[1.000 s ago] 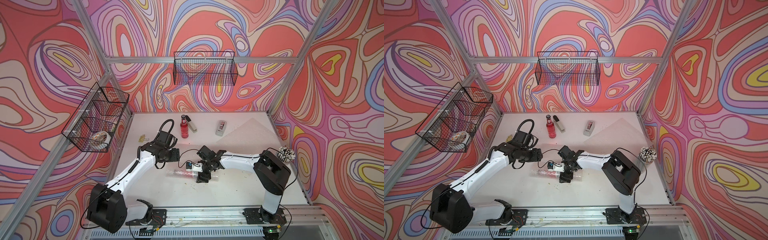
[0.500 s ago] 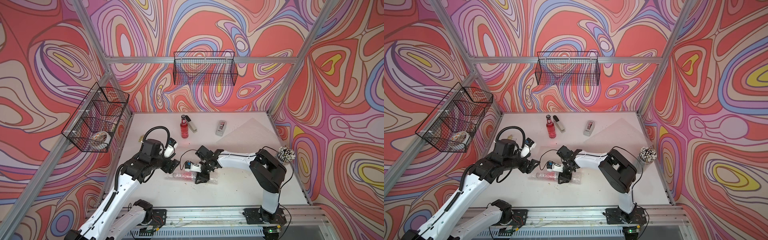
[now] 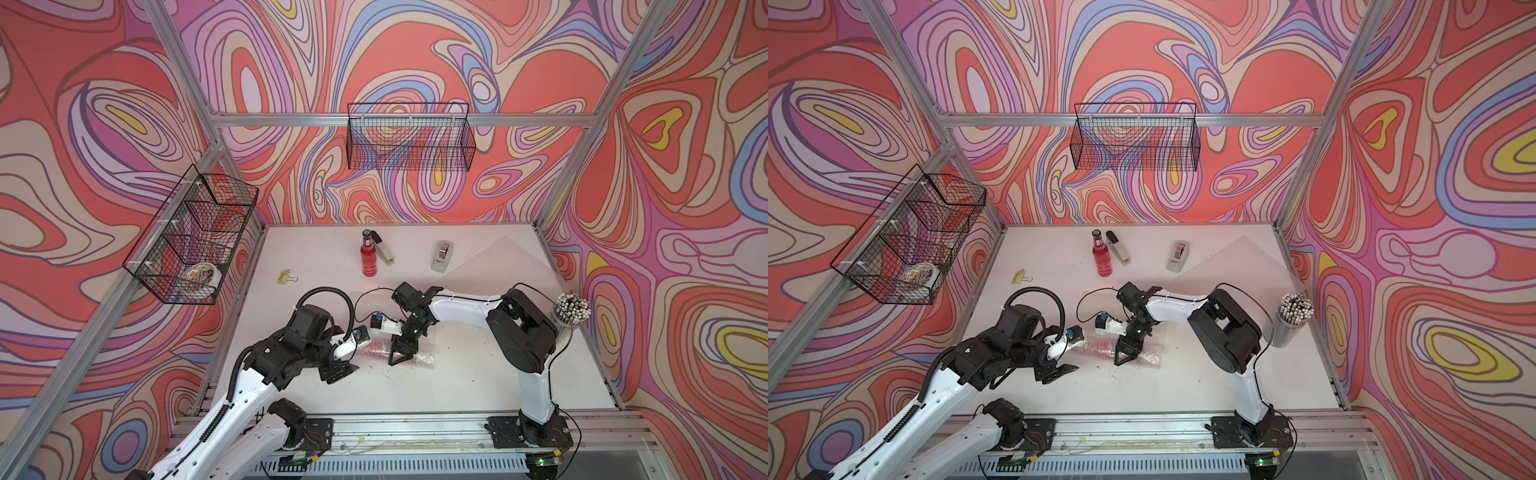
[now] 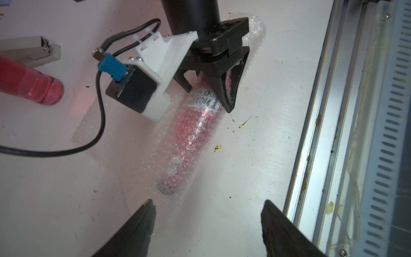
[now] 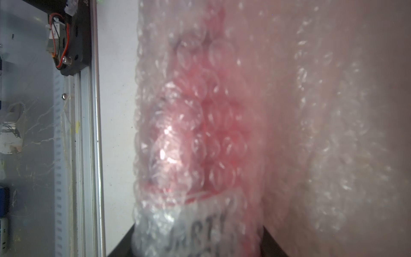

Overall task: Wrap wine bottles in bubble wrap
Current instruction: Wrap the wine bottle in bubble wrap.

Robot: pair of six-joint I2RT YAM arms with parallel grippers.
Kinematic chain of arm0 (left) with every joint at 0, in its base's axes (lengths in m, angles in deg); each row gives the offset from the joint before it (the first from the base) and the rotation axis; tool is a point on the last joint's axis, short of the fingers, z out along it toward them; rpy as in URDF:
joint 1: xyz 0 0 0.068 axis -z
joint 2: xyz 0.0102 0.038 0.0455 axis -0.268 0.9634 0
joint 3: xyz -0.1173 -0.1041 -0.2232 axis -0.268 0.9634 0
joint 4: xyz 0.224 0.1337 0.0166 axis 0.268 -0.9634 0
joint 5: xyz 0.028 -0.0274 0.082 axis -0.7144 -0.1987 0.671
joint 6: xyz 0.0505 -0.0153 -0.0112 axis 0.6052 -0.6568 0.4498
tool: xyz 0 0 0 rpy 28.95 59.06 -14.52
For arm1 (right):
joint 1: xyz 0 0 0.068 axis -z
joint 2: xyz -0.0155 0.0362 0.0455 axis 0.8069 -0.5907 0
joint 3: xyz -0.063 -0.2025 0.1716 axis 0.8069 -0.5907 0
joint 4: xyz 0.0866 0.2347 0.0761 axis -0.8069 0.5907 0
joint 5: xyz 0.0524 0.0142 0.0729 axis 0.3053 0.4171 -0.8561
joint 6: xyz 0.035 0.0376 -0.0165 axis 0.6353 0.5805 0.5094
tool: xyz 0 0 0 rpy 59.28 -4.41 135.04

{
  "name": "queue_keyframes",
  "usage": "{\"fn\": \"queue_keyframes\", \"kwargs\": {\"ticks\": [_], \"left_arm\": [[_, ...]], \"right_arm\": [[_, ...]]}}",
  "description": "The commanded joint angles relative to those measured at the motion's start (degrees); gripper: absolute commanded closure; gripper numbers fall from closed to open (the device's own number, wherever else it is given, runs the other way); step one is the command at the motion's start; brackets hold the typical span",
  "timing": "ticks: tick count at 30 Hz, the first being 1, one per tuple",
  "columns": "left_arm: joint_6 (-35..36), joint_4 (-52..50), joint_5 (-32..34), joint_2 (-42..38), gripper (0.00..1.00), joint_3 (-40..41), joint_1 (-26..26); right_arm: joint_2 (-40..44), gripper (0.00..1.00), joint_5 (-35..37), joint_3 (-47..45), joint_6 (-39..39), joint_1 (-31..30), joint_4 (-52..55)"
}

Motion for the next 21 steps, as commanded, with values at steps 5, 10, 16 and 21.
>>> {"fn": "queue_keyframes", "kwargs": {"ticks": [5,10,16,21], "left_arm": [[12.48,19.45,8.88,8.97,0.24,6.16,9.76],[20.08,28.61,10.34,14.43,0.2,6.45,11.49],[21.73,32.79,9.28,23.45,0.18,5.12,11.77],[24.34,33.2,12.49,28.54,0.2,3.06,11.79]], "right_arm": [[-6.94,0.45,-2.48,6.27,-4.34,1.88,8.04],[-9.96,0.44,-3.27,9.62,-6.13,1.88,11.89],[-9.09,0.42,-3.35,9.37,-6.72,2.74,11.96],[-9.28,0.39,-4.06,10.14,-8.15,3.11,13.1]]}}
